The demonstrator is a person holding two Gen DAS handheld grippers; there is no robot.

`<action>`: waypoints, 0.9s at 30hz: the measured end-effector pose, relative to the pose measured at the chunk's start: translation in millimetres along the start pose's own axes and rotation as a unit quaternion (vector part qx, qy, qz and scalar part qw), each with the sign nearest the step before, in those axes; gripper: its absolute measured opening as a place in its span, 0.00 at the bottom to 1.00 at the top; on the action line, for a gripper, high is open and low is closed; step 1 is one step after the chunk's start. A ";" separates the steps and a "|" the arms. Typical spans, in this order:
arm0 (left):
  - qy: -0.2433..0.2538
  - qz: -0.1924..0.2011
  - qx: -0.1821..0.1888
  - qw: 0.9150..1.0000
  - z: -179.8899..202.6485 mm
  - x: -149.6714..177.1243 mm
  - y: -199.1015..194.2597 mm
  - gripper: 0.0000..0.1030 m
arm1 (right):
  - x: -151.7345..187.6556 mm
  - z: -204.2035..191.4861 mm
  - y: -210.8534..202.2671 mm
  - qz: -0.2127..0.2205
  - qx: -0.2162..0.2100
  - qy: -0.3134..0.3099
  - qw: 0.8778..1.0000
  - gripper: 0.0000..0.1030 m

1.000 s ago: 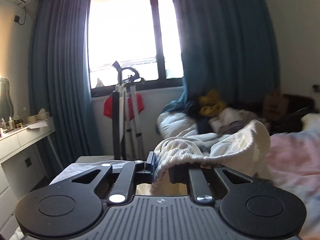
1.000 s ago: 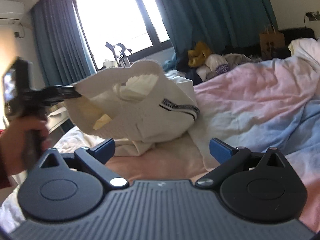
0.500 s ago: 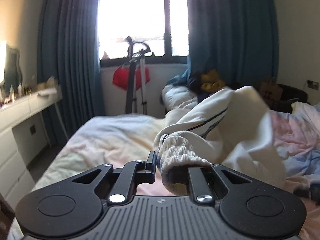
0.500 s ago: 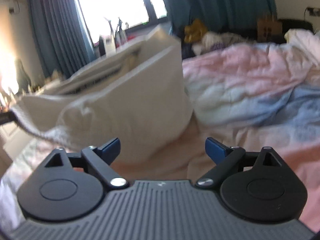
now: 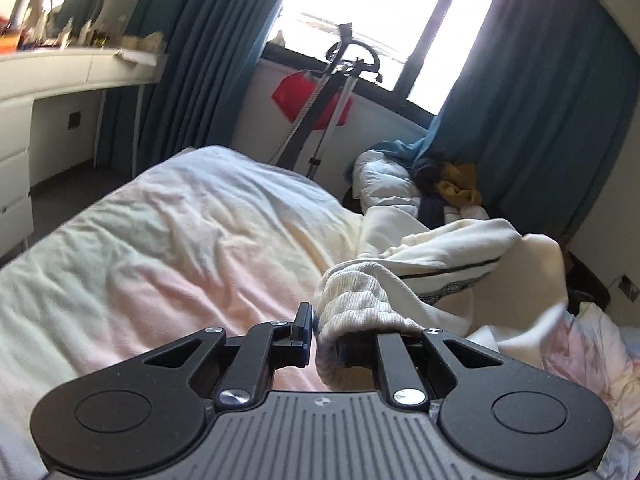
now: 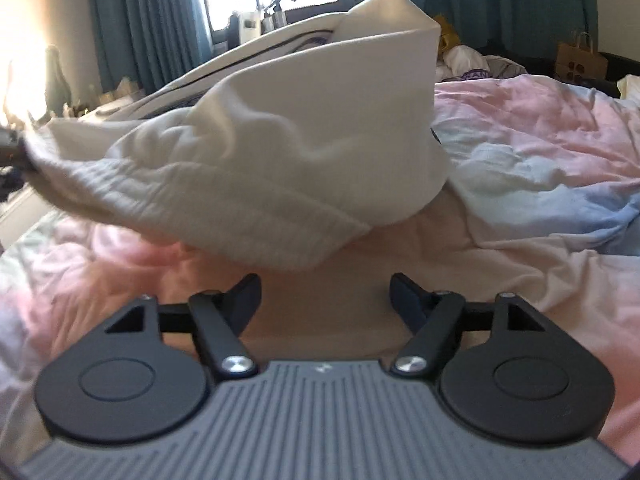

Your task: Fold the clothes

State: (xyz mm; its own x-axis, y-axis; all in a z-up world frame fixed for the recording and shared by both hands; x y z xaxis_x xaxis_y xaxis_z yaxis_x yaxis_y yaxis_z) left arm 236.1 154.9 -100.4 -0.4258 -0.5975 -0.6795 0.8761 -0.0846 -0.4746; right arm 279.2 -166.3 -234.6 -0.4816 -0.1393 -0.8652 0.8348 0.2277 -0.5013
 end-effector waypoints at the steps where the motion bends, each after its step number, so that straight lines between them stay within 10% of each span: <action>1: -0.008 -0.003 0.000 1.000 -2.6 0.2 2.2 0.13 | -3.4 2.0 2.7 0.011 0.000 0.012 1.000 0.69; 4: -0.012 -0.006 -0.001 1.000 -6.2 -0.3 6.8 0.13 | -17.1 8.0 3.8 0.058 0.012 0.030 0.998 0.58; 8: -0.022 -0.022 -0.001 1.000 -9.9 3.5 13.7 0.13 | -28.4 23.5 3.7 0.080 0.027 0.069 0.994 0.16; 21: -0.015 -0.053 -0.022 0.998 -13.2 18.9 15.9 0.17 | -102.2 56.3 -100.3 0.243 0.045 0.109 0.963 0.03; 27: 0.014 -0.057 -0.029 0.998 -9.9 25.1 18.2 0.17 | -56.2 73.3 -69.5 0.109 0.007 0.164 0.980 0.03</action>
State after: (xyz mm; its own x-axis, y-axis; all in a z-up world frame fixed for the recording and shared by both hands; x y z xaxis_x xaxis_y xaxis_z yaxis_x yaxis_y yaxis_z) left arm 239.0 146.3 -131.7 -0.5287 -0.5647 -0.6337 0.8071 -0.1033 -0.5813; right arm 267.8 -244.9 -150.7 -0.3486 0.2285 -0.9090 0.9301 0.2040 -0.3054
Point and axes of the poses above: each gripper's, at about its wrist camera, not at the fingertips, and y roughly the way its jaws point, z to its right, x to its underside, the point moved 9 cm from there along y, roughly the way its jaws point, and after that the axes turned 14 degrees about -y, right-handed, at the moved point
